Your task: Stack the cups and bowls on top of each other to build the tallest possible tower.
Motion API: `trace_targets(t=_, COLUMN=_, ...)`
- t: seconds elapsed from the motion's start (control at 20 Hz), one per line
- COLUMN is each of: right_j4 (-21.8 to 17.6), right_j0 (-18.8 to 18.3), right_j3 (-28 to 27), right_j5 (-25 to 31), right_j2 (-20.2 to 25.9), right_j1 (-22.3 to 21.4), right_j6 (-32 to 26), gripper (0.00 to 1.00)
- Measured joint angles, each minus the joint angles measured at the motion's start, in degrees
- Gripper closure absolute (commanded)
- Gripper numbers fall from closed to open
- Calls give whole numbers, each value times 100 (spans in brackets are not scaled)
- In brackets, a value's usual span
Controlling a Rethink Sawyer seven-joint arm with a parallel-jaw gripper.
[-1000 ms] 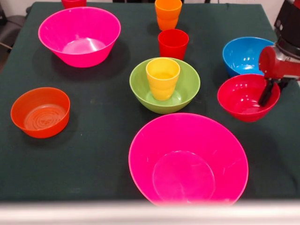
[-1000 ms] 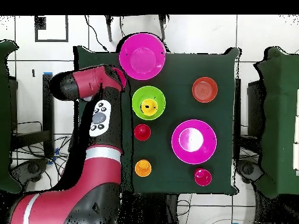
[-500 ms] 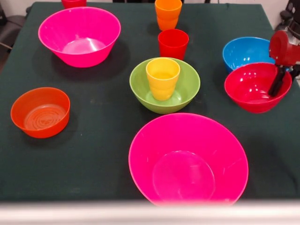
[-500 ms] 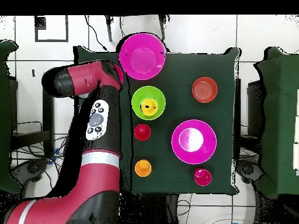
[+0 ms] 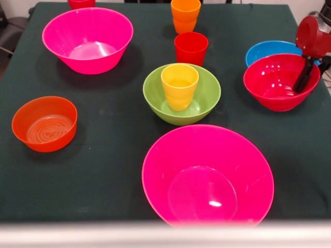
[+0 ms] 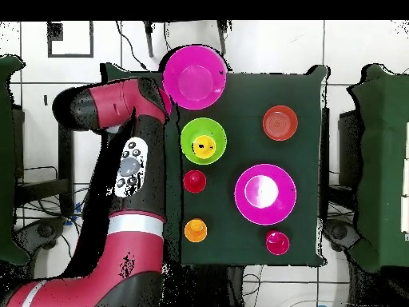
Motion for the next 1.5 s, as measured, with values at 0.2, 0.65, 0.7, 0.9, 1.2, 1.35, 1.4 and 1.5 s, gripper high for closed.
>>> trace_targets(t=0.2, right_j4=-8, right_j0=0, right_j3=0, right_j5=39, right_j2=-53, right_j1=-3, right_j6=0, gripper=100)
trace_targets(t=0.65, right_j4=-30, right_j0=-8, right_j3=69, right_j5=39, right_j2=-109, right_j1=-46, right_j6=0, gripper=100)
trace_targets(t=0.7, right_j4=-31, right_j0=-13, right_j3=91, right_j5=39, right_j2=-109, right_j1=-59, right_j6=0, gripper=100)
trace_targets(t=0.9, right_j4=-38, right_j0=-74, right_j3=247, right_j5=39, right_j2=-110, right_j1=-139, right_j6=0, gripper=100)
trace_targets(t=1.2, right_j4=-61, right_j0=-212, right_j3=383, right_j5=39, right_j2=-110, right_j1=-174, right_j6=0, gripper=100)
trace_targets(t=1.35, right_j4=-113, right_j0=-316, right_j3=460, right_j5=39, right_j2=-109, right_j1=-207, right_j6=0, gripper=100)
trace_targets(t=1.4, right_j4=-130, right_j0=-355, right_j3=494, right_j5=39, right_j2=-109, right_j1=-226, right_j6=0, gripper=100)
trace_targets(t=1.5, right_j4=-164, right_j0=-438, right_j3=556, right_j5=38, right_j2=-110, right_j1=-261, right_j6=0, gripper=100)
